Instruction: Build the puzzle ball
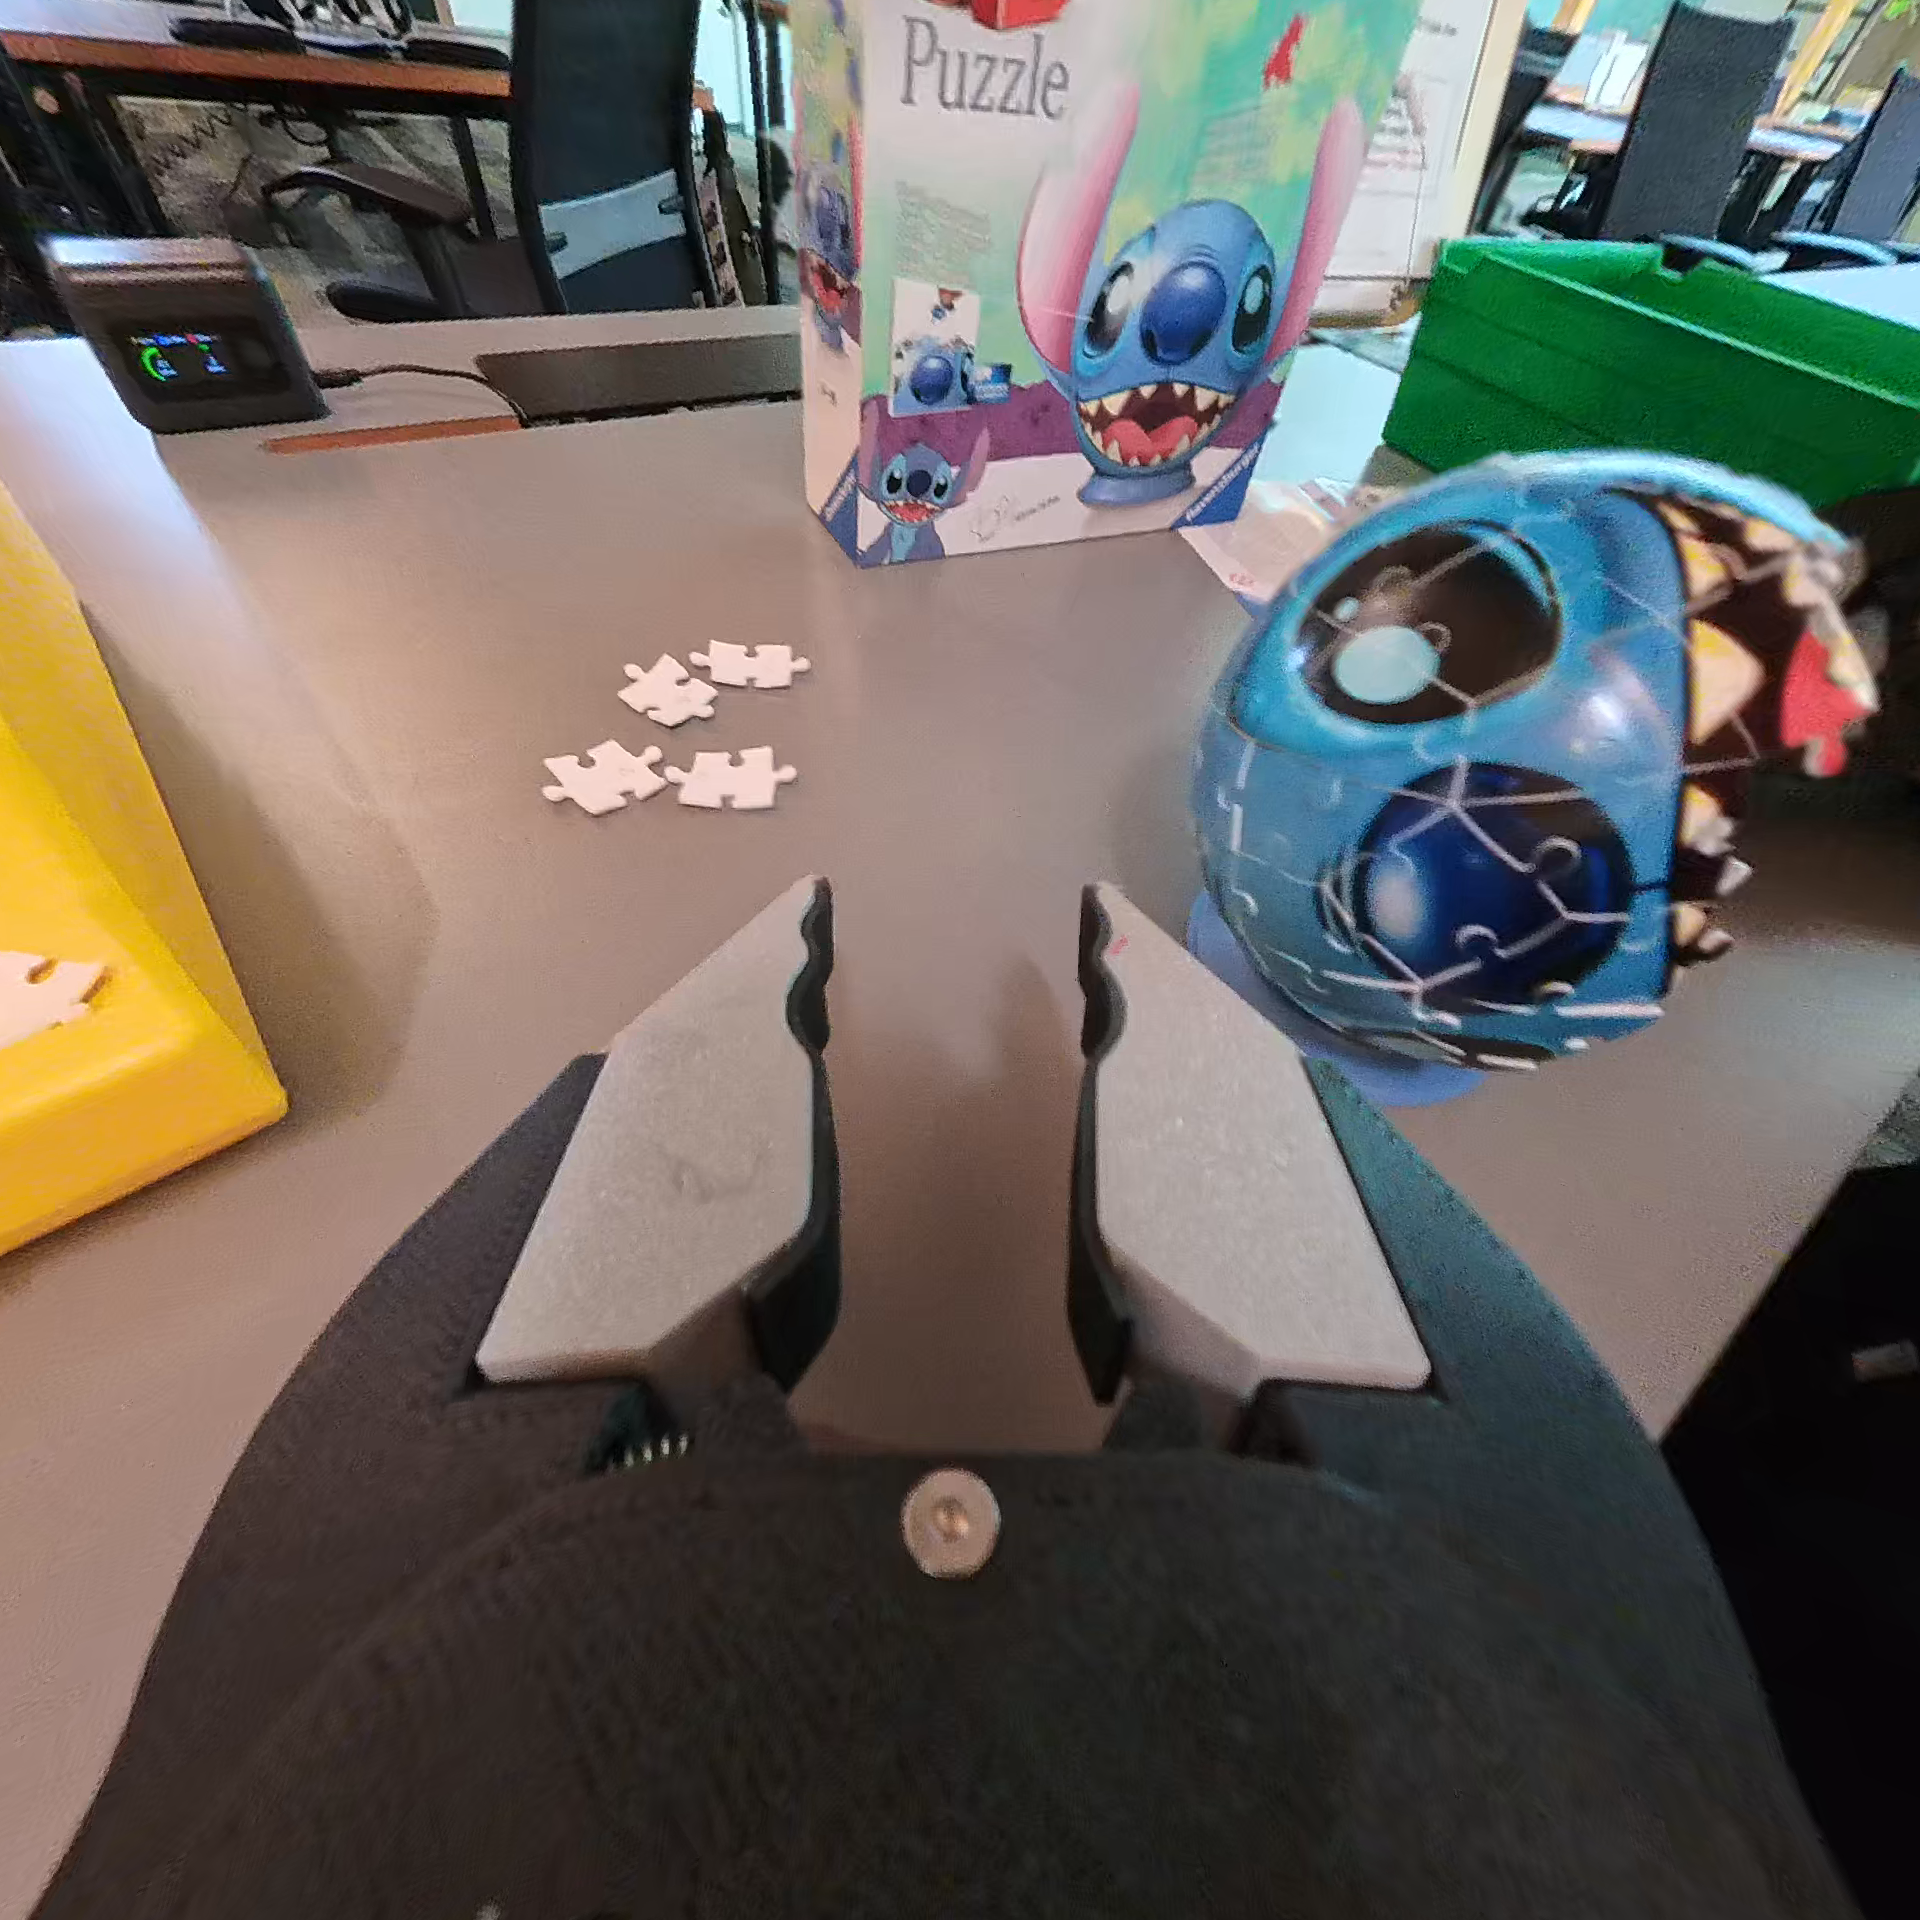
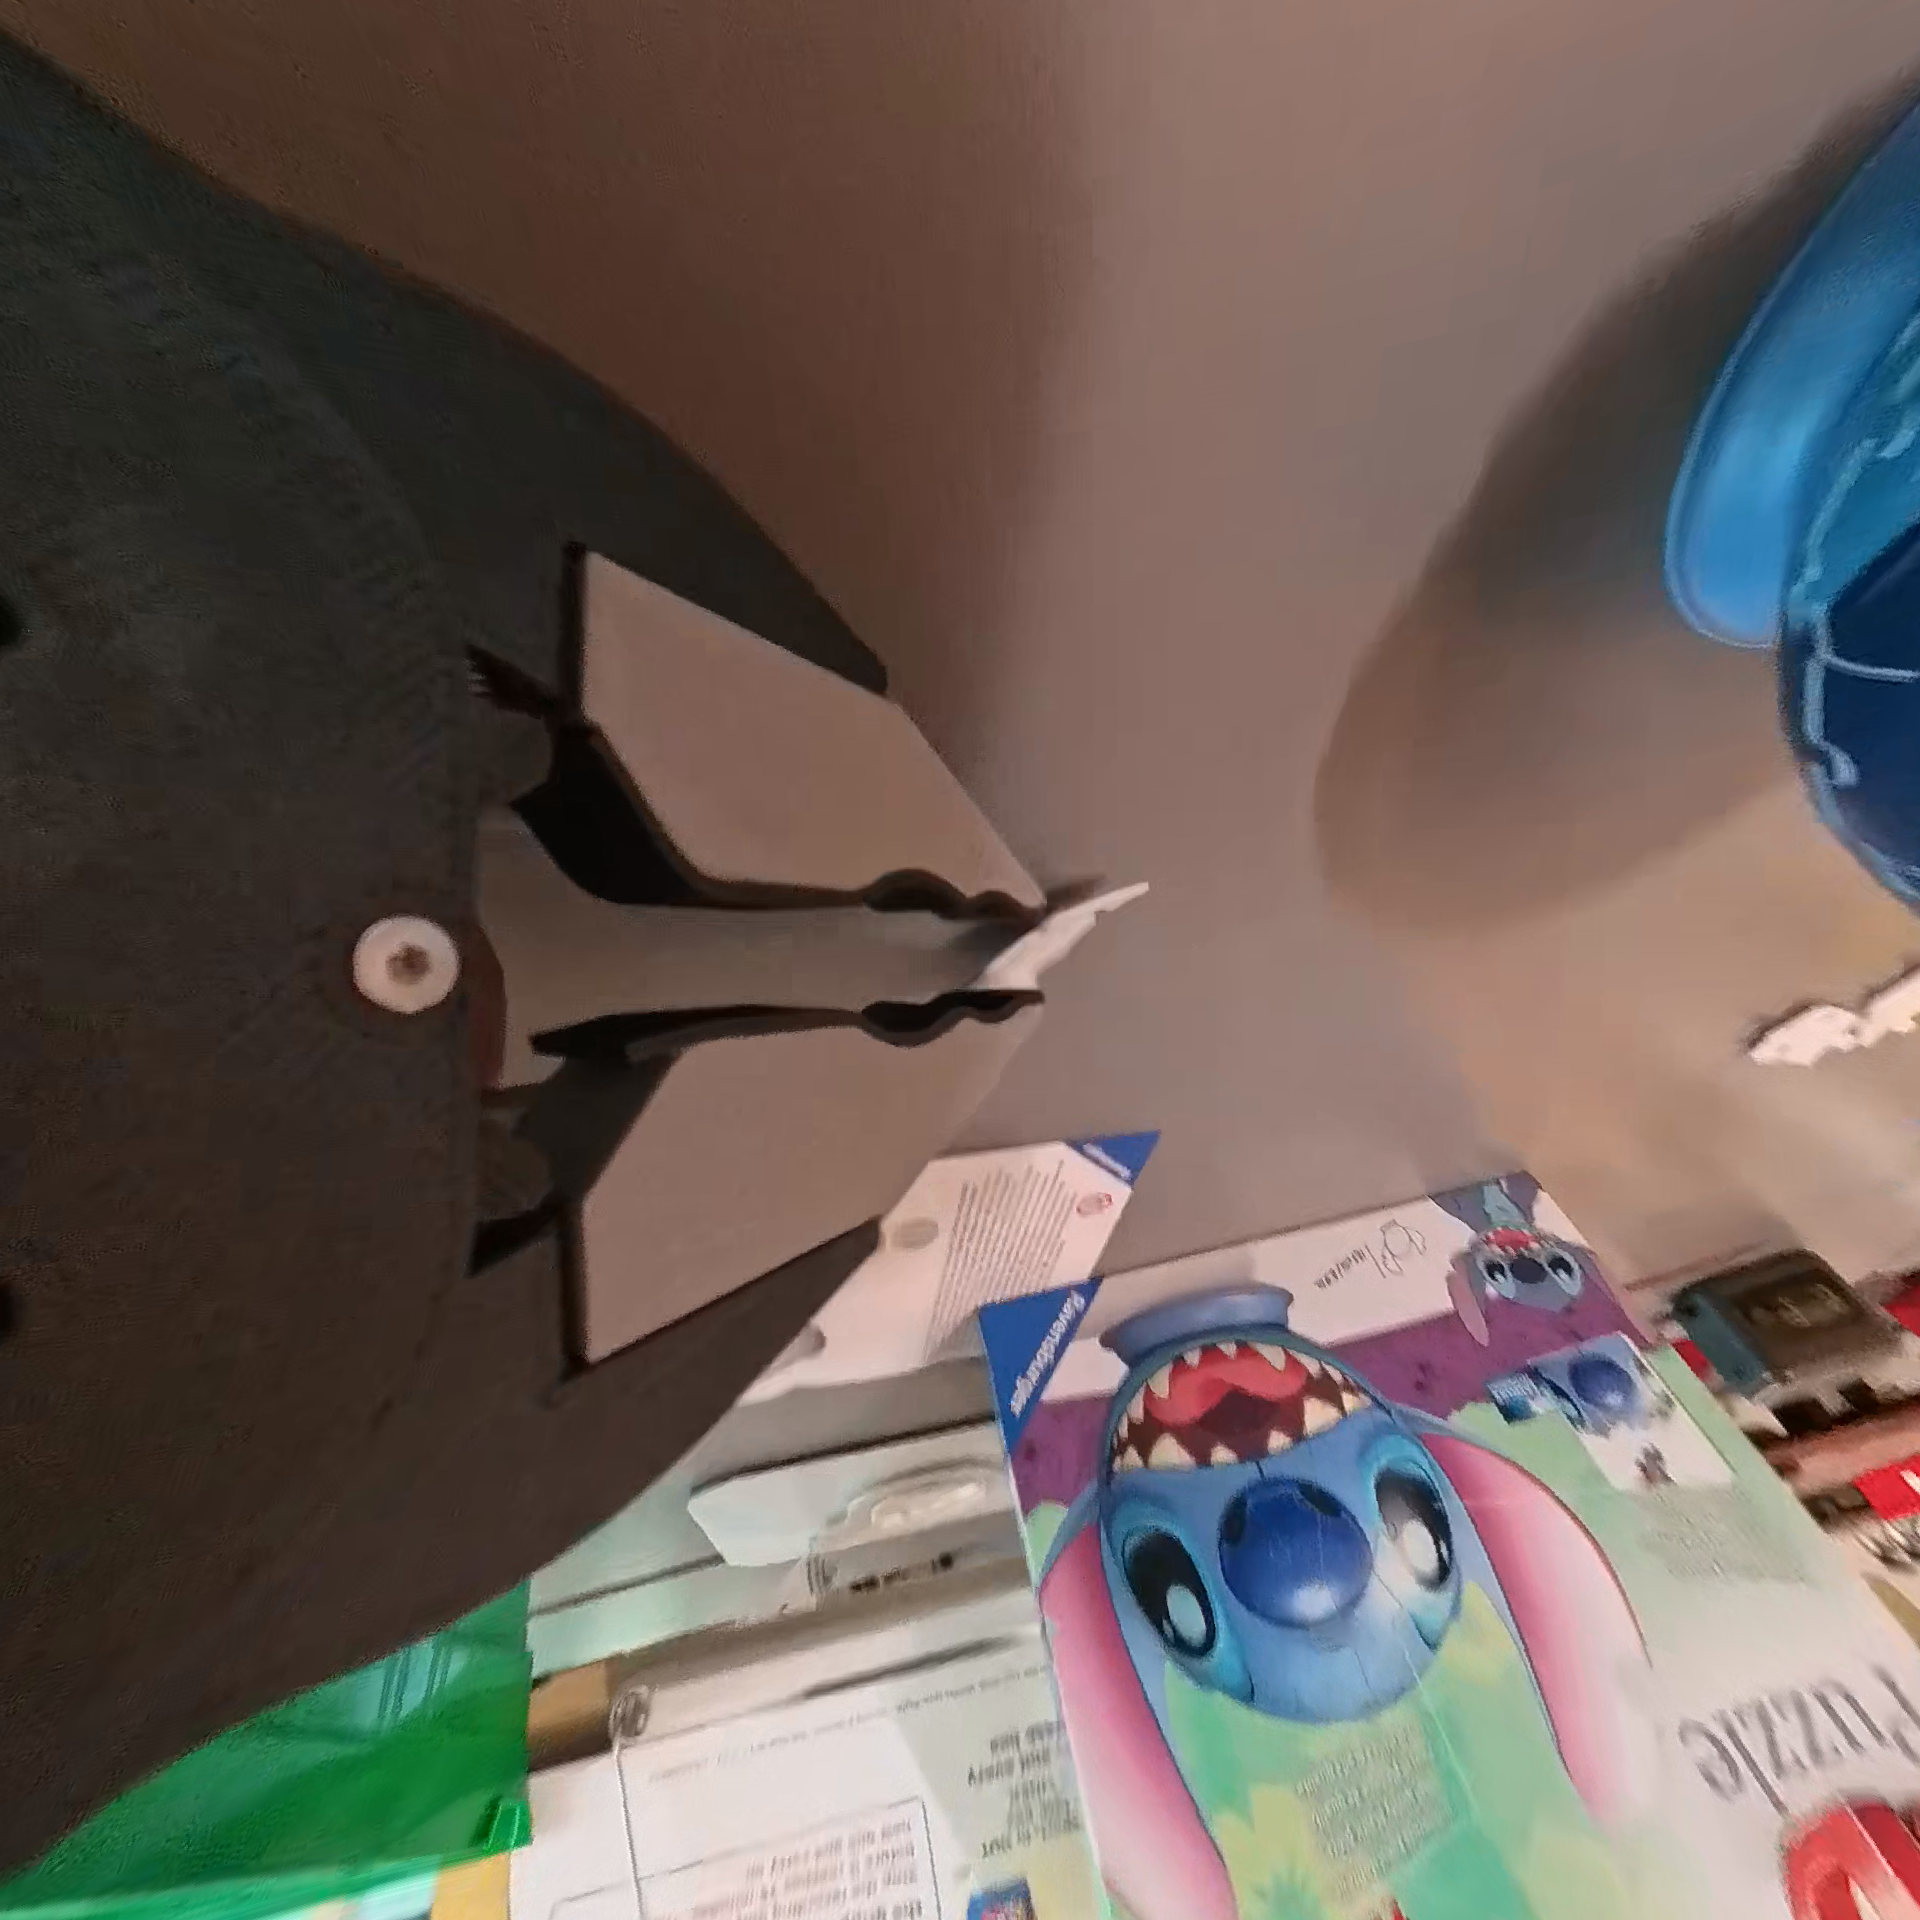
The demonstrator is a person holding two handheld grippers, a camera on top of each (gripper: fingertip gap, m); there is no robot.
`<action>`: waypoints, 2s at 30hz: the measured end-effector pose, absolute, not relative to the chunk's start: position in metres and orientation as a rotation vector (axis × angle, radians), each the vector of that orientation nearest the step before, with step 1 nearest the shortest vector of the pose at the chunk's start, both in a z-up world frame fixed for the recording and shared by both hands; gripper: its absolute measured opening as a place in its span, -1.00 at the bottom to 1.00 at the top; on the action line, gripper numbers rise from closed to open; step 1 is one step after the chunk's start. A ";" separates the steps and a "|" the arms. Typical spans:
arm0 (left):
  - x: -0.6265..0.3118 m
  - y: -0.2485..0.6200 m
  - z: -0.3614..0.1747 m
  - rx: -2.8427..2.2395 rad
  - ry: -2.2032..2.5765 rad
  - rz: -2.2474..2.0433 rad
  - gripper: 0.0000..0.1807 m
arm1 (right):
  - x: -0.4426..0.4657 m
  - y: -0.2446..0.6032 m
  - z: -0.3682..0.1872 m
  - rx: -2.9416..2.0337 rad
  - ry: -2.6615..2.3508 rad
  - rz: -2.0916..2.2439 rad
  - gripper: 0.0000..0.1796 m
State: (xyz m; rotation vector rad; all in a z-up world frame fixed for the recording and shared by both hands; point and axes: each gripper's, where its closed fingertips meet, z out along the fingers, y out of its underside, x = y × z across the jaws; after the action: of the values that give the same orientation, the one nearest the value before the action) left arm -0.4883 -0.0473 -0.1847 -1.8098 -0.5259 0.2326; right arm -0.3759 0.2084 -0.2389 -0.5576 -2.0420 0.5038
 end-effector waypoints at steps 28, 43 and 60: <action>-0.498 -0.047 -0.153 -1.580 -0.471 0.251 -0.62 | -0.390 0.229 -0.202 -1.078 -1.907 1.135 -0.67; -0.497 -0.051 -0.146 -1.532 -0.455 0.287 -0.62 | -0.386 0.227 -0.215 -1.176 -1.997 1.151 -0.36; -0.500 -0.056 -0.143 -1.503 -0.476 0.329 -0.63 | -0.382 0.243 -0.220 -1.183 -1.983 1.044 -0.41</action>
State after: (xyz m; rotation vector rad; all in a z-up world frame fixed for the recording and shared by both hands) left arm -0.4997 -0.0558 -0.1428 -1.5028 -0.4761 0.3286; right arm -0.3819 0.2429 -0.2204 -1.1826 -1.9827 1.0437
